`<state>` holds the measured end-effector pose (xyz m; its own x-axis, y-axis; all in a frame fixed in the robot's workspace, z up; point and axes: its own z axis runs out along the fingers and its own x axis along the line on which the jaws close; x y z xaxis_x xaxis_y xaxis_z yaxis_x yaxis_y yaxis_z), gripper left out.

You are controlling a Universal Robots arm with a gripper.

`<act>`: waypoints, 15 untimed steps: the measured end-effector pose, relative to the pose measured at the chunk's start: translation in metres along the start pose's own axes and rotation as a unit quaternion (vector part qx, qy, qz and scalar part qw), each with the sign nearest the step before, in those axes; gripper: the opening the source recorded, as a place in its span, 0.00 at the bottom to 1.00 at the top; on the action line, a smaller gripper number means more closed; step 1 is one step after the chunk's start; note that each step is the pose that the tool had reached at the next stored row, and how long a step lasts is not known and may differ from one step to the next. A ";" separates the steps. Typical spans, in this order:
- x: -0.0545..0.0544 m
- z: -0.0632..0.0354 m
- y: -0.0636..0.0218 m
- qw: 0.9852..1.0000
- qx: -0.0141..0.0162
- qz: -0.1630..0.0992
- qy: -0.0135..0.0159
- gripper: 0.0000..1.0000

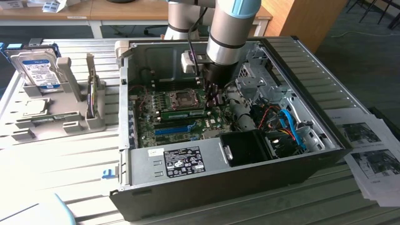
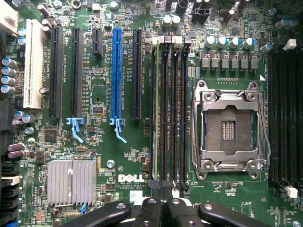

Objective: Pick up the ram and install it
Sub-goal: 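Press down the ram until it locks into place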

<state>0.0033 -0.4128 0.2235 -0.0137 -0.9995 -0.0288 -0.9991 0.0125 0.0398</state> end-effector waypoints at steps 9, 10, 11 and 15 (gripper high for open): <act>0.000 0.0006 0.0000 1.000 0.000 0.000 0.000 0.09; 0.000 0.0006 0.0000 1.000 0.000 0.000 0.000 0.09; 0.000 0.0006 0.0000 1.000 0.000 0.000 0.000 0.09; 0.000 -0.0008 0.0000 1.000 0.000 0.000 -0.001 0.09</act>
<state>0.0034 -0.4127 0.2244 -0.0137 -0.9995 -0.0298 -0.9991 0.0126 0.0398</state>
